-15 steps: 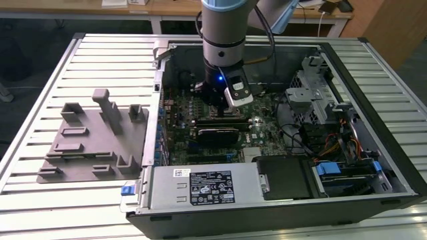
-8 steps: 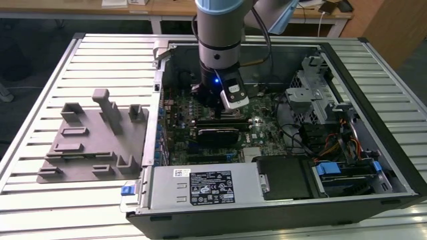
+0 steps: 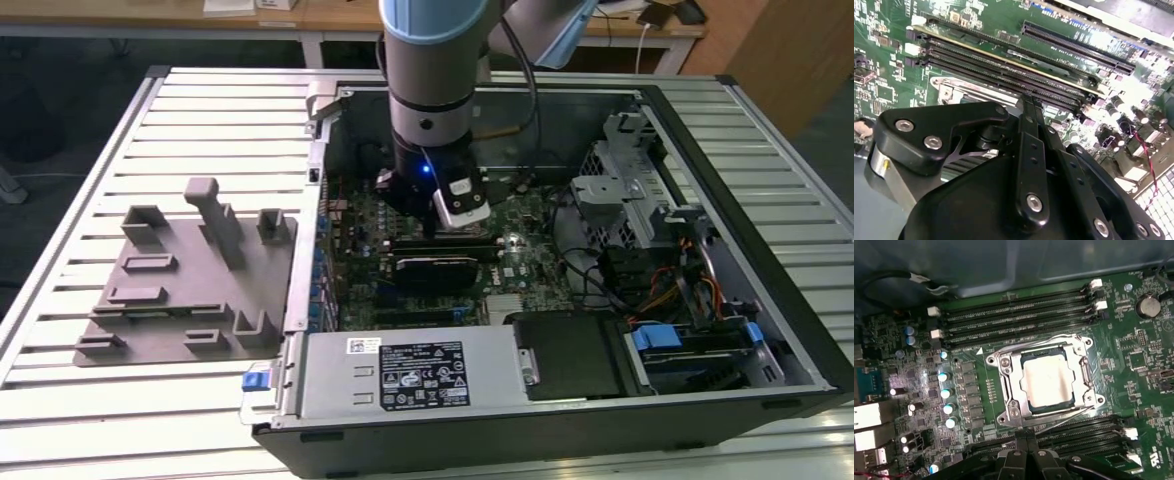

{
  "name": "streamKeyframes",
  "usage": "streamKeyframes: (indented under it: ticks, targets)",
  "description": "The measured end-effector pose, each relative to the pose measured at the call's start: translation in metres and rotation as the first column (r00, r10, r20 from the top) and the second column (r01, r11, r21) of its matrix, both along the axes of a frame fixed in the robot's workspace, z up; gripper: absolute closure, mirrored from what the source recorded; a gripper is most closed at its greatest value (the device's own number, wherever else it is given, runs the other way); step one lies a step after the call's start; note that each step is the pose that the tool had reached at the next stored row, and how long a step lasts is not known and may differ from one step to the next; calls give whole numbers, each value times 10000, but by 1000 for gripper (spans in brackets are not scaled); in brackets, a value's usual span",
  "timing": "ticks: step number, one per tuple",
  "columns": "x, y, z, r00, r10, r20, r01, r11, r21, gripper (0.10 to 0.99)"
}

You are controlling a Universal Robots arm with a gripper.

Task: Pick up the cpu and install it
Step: 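Install the second cpu locking lever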

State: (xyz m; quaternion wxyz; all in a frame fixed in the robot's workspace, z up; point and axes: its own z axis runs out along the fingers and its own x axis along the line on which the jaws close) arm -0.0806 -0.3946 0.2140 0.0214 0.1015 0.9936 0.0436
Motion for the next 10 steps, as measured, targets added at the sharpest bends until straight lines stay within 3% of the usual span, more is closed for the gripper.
streamKeyframes:
  ticks: [2,10]
  targets:
    - [-2,-30,-5,10000,0,0,0,9999,156,980]
    - [-33,-149,-50,10000,0,1,0,9989,464,980]
